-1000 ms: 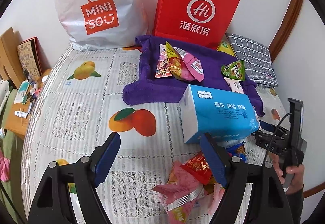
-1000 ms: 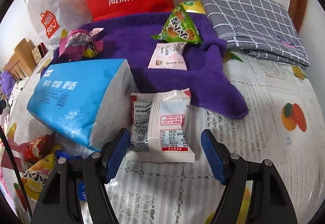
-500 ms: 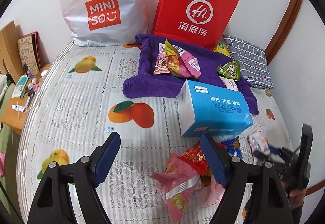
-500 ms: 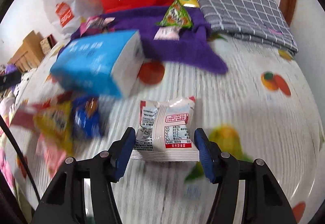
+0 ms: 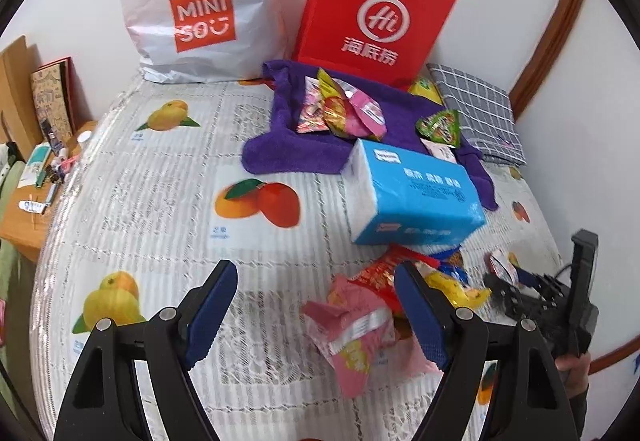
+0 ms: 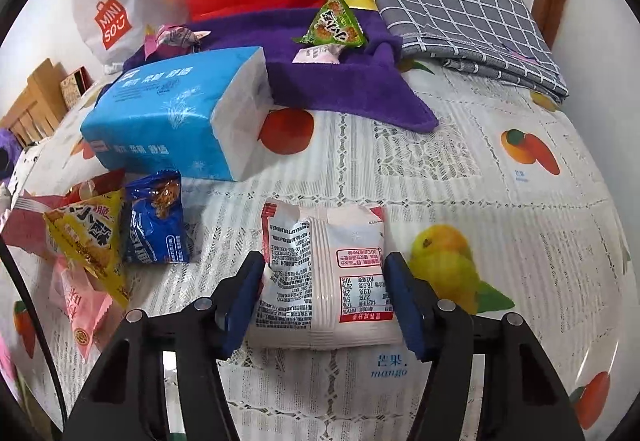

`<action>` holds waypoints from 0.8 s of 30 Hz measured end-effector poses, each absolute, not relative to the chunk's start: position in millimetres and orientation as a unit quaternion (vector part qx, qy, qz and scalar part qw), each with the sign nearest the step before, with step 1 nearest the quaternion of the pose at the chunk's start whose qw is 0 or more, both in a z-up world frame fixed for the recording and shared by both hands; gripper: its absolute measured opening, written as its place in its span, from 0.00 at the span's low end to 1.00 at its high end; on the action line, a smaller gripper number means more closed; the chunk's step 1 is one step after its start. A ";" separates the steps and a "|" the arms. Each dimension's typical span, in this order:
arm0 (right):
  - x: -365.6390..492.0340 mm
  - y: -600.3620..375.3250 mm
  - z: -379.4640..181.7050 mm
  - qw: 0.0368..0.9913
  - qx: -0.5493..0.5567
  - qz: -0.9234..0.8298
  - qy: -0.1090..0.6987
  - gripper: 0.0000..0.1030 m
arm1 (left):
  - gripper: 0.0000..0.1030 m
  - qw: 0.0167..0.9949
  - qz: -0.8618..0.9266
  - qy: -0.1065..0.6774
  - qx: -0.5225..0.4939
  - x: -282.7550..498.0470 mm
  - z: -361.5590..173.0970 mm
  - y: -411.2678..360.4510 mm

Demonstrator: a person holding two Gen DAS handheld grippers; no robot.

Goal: Organize snacks
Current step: 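Grasp the pink silver-striped bag with the left gripper while the right holds its packet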

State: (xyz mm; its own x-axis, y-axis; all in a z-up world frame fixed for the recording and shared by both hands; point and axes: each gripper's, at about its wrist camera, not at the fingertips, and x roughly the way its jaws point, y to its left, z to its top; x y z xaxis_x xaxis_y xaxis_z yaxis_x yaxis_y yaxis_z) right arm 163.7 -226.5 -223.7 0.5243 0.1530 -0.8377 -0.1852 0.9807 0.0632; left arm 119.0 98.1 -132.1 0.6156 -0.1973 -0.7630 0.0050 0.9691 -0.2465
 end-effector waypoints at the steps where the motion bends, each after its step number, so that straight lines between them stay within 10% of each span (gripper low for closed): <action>1: 163.9 -227.3 -223.6 0.873 -0.015 0.097 0.477 0.59 | 0.77 0.890 -0.063 0.437 -0.111 118.6 -134.3 95.9; 14: 154.1 -226.3 -225.8 0.890 -0.013 0.080 0.448 0.59 | 0.75 0.866 -0.085 0.481 -0.105 122.8 -173.9 68.1; 17: 153.7 -227.7 -225.3 0.890 -0.009 0.079 0.449 0.58 | 0.55 0.865 -0.090 0.481 -0.110 124.2 -176.5 67.2; 24: 144.8 -231.4 -218.8 0.884 0.006 0.083 0.460 0.57 | 0.50 0.869 -0.095 0.468 -0.129 117.1 -168.2 77.0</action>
